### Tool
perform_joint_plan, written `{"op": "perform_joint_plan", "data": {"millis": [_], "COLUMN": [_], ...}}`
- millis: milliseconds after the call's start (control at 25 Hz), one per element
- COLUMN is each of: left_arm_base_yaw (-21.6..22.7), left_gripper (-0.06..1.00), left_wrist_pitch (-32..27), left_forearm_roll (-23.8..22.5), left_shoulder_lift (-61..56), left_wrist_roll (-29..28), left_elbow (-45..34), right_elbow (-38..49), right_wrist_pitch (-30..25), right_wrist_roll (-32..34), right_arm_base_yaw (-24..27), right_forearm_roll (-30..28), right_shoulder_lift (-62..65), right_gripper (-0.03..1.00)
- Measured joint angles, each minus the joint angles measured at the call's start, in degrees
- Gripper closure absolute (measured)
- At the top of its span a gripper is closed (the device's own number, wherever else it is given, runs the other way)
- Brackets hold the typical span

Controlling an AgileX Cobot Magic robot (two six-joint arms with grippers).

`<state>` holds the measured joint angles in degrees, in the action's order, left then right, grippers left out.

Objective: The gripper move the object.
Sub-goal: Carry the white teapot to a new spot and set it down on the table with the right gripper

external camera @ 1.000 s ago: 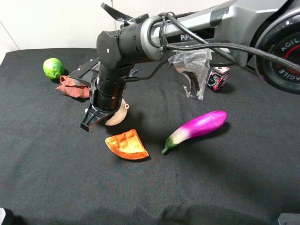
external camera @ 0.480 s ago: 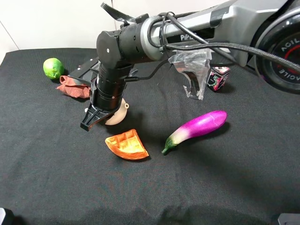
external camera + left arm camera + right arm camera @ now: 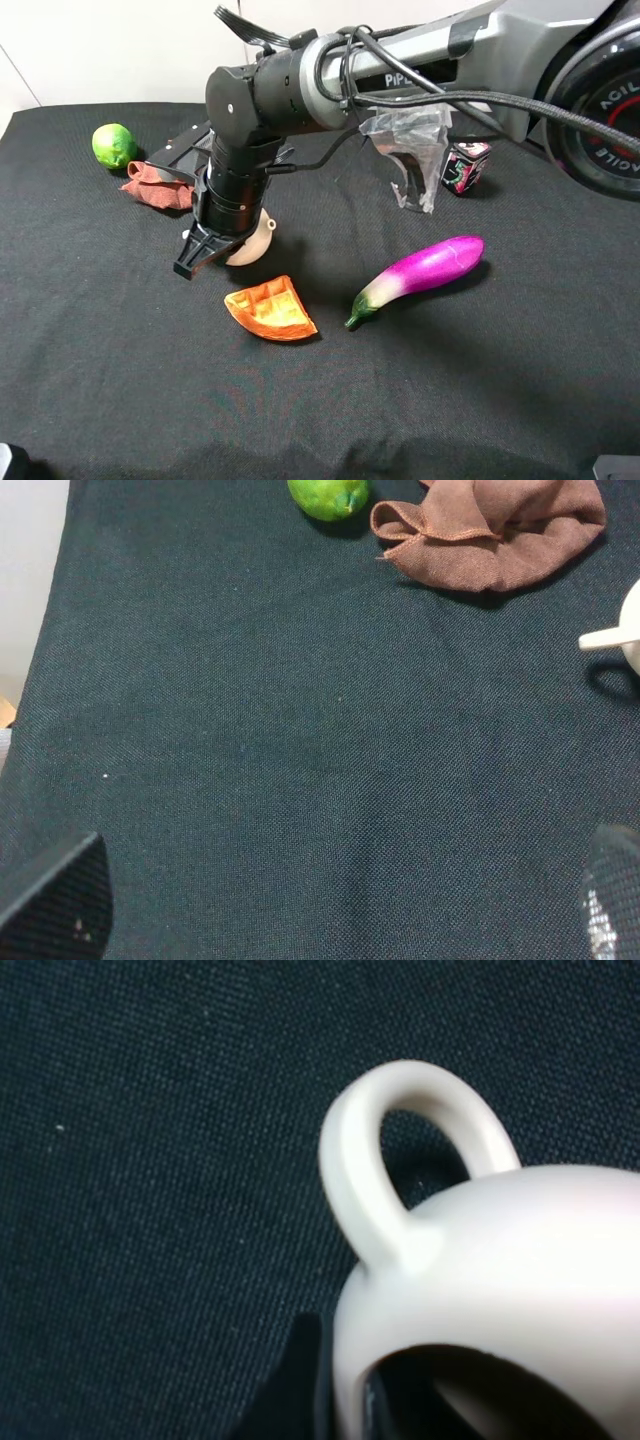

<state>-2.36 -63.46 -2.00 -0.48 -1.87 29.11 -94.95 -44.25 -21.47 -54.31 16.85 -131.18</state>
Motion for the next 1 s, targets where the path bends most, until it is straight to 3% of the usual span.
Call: {"op": "perform_joint_plan", "data": {"millis": [440, 1000], "left_arm_base_yaw": [0.0, 0.0], "left_gripper": [-0.05, -0.05], "left_wrist_pitch": [0.0, 0.0], "left_forearm_roll": [0.0, 0.0], "left_shoulder_lift": [0.0, 0.0], "left_wrist_roll": [0.0, 0.0], "left_elbow": [0.0, 0.0], "right_elbow": [0.0, 0.0], "right_wrist_pitch": [1.5, 1.4], "right_wrist_roll": [2.2, 2.4], "right_arm_base_yaw": [-0.2, -0.3], "right_forearm_roll": [-6.4, -7.5], "right_shoulder_lift": [0.0, 0.0], "right_gripper": [0.98, 0.98]}}
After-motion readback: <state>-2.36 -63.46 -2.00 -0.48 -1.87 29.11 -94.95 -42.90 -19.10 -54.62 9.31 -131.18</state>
